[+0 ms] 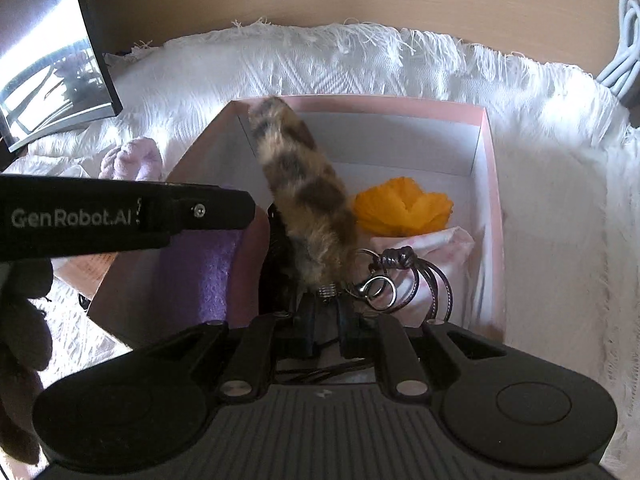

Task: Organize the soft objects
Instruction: 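Carry charm and fur keychain over the pink box and open both tools, then reach the left tool to the black cable and close on it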

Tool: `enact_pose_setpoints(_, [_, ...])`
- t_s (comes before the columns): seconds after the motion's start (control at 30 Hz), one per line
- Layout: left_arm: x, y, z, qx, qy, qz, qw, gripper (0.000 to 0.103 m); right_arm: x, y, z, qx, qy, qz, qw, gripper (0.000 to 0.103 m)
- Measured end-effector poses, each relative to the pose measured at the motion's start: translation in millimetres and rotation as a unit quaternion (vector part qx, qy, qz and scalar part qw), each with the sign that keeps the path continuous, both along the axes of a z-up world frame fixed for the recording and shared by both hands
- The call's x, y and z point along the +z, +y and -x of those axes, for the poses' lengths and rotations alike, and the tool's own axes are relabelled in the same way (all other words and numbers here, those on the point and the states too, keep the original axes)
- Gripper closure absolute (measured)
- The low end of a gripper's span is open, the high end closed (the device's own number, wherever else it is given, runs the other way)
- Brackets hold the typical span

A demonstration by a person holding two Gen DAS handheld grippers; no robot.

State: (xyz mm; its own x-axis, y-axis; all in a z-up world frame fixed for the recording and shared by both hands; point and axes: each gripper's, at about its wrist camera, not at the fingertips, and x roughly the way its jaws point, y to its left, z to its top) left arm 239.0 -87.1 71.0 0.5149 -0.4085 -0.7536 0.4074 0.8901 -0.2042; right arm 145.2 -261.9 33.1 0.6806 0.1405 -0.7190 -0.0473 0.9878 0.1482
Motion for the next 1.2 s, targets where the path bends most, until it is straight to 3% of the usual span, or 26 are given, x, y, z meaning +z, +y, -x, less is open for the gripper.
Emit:
enact_pose_setpoints(0.2, [-3.8,-6.3,3.5,0.000,-0.025,-0.029,0.9993,0.081,-1.2,-0.3,0.8,-0.012,-0.005,0.018,1.000,0.095])
enact_pose_setpoints(0.4, [-8.6,4.3,-6.8,0.023,-0.005,0.015,0.9996,0.080,-0.8,0.0,0.9,-0.016,-0.010,0.027,0.999,0.094])
enact_pose_setpoints(0.5, [-8.0,12.5,-10.7,0.029,0.012,0.040,0.9987,0.080,1.0,0.6,4.5,-0.008,-0.009,0.024,1.000,0.086])
enact_pose_setpoints(0.6, [-0.1,26.3,-10.9,0.038,0.018,0.082,0.9958,0.080,9.1,2.5,11.0,0.004,-0.015,0.017,1.000,0.064])
enact_pose_setpoints(0.73, [18.8,37.5,0.6,0.029,-0.024,0.088,0.9954,0.080,29.5,7.0,19.5,-0.006,-0.047,0.029,0.998,0.038])
enact_pose_setpoints(0.83, [32.0,45.2,12.1,0.012,-0.055,0.088,0.9945,0.080,45.0,9.7,22.7,-0.019,-0.064,0.048,0.997,0.037])
enact_pose_setpoints(1.0, [49.2,63.5,31.8,0.008,-0.108,0.068,0.9918,0.080,67.7,10.8,26.2,-0.025,-0.086,0.035,0.995,0.037])
enact_pose_setpoints(1.2, [60.8,113.3,49.2,0.049,-0.156,0.076,0.9836,0.080,87.8,27.4,28.4,0.008,-0.102,0.035,0.994,0.037])
